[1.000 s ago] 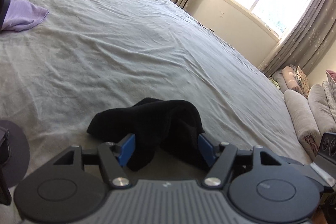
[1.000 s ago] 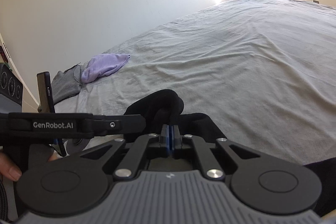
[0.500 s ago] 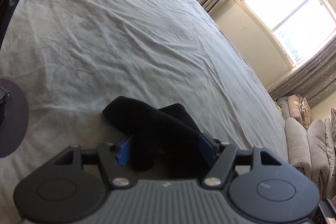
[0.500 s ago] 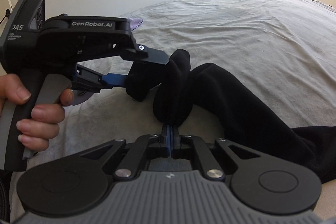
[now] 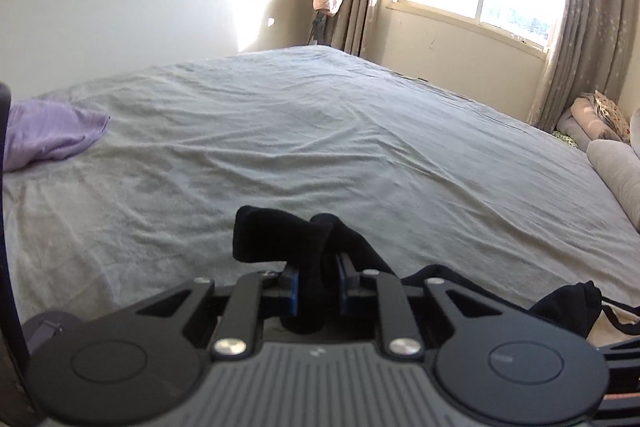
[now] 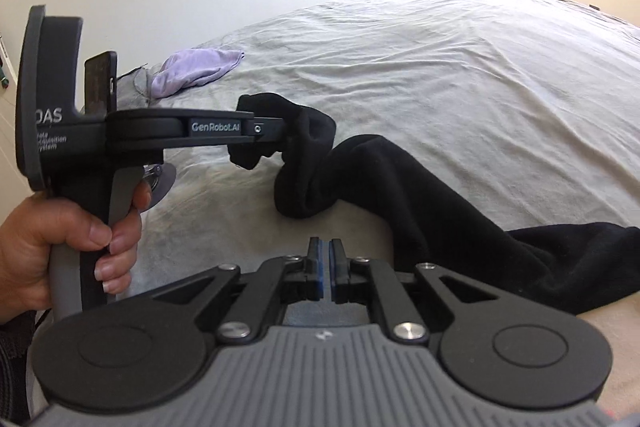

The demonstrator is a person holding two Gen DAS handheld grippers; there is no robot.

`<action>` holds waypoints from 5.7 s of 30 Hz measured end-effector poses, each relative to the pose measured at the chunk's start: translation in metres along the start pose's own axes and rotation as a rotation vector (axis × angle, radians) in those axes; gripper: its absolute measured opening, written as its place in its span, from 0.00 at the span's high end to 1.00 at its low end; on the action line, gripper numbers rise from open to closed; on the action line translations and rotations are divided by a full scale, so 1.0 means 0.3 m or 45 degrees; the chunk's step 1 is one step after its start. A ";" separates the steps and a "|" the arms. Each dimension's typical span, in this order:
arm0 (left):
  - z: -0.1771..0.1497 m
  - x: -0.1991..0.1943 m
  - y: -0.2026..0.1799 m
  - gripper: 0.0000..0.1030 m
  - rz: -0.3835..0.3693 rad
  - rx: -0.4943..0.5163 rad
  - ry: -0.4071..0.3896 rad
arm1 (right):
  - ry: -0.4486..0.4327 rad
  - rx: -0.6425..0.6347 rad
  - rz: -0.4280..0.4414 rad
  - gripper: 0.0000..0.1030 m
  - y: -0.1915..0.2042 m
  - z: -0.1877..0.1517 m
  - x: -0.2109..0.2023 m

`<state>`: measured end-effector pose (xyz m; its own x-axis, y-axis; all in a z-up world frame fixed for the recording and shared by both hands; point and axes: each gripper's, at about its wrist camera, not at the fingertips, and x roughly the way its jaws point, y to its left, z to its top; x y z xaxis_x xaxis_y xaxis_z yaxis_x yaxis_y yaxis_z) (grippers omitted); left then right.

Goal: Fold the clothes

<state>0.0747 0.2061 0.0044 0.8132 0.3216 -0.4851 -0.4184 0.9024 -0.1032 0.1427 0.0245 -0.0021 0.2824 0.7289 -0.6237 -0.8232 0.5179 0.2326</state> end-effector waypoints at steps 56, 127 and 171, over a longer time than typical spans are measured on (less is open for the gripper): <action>-0.264 -0.093 -0.120 0.00 -0.573 0.638 0.178 | 0.013 0.584 -0.978 0.61 -0.009 -0.234 -0.218; -0.236 -0.091 -0.118 0.00 -0.579 0.647 0.223 | -0.072 0.578 -0.848 0.59 0.023 -0.149 -0.249; 0.134 0.121 0.347 0.93 -0.402 -0.348 0.274 | -0.030 0.108 -0.366 0.59 0.198 0.089 0.080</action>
<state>0.0769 0.3233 0.0108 0.8275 -0.0498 -0.5593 -0.2786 0.8284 -0.4860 0.1138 0.0845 0.0167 0.5099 0.5565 -0.6560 -0.6642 0.7393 0.1109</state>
